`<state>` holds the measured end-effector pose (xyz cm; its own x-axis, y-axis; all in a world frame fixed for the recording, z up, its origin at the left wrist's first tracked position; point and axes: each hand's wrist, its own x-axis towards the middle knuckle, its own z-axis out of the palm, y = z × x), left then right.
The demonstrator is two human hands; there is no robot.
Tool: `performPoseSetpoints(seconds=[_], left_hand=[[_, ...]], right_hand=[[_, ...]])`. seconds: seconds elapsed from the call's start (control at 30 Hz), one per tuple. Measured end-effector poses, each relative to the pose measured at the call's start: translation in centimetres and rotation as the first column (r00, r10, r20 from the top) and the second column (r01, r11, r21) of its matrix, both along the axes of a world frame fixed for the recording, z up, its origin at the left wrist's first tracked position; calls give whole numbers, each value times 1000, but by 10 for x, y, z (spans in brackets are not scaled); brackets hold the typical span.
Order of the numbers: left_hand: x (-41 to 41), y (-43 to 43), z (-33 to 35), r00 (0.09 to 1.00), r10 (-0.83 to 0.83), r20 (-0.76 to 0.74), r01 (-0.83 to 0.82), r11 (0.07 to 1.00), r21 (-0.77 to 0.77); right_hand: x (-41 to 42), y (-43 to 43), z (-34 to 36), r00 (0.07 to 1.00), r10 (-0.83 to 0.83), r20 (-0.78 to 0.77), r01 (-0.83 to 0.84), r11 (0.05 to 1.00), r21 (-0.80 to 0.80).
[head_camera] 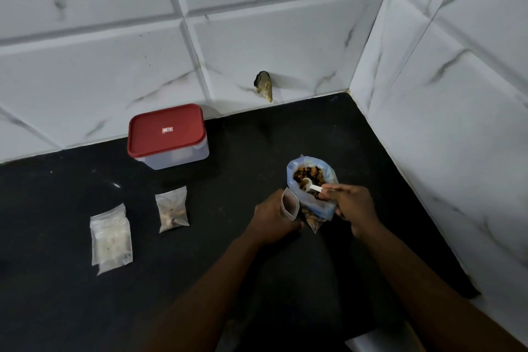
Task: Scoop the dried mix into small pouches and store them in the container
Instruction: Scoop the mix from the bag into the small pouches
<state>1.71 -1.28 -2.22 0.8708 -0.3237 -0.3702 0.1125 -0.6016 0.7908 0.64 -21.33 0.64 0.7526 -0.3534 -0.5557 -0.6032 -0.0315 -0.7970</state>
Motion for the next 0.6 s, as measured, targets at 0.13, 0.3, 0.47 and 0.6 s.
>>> performPoseSetpoints(seconds=[0.13, 0.3, 0.47, 0.6], left_hand=[[1, 1, 2, 1000, -9, -11, 9, 1000, -4], [-3, 1, -1, 999, 48, 17, -48, 998, -27], [-1, 5, 0, 990, 134, 40, -132, 989, -64], [3, 7, 5, 984, 163, 75, -157, 984, -84]], right_hand=[[-3, -5, 4, 999, -18, -49, 21, 998, 58], [-6, -15, 8, 998, -15, -65, 25, 987, 157], [-11, -20, 9, 1000, 12, -28, -5, 977, 213], [-17, -20, 17, 999, 38, 32, -45, 968, 247]])
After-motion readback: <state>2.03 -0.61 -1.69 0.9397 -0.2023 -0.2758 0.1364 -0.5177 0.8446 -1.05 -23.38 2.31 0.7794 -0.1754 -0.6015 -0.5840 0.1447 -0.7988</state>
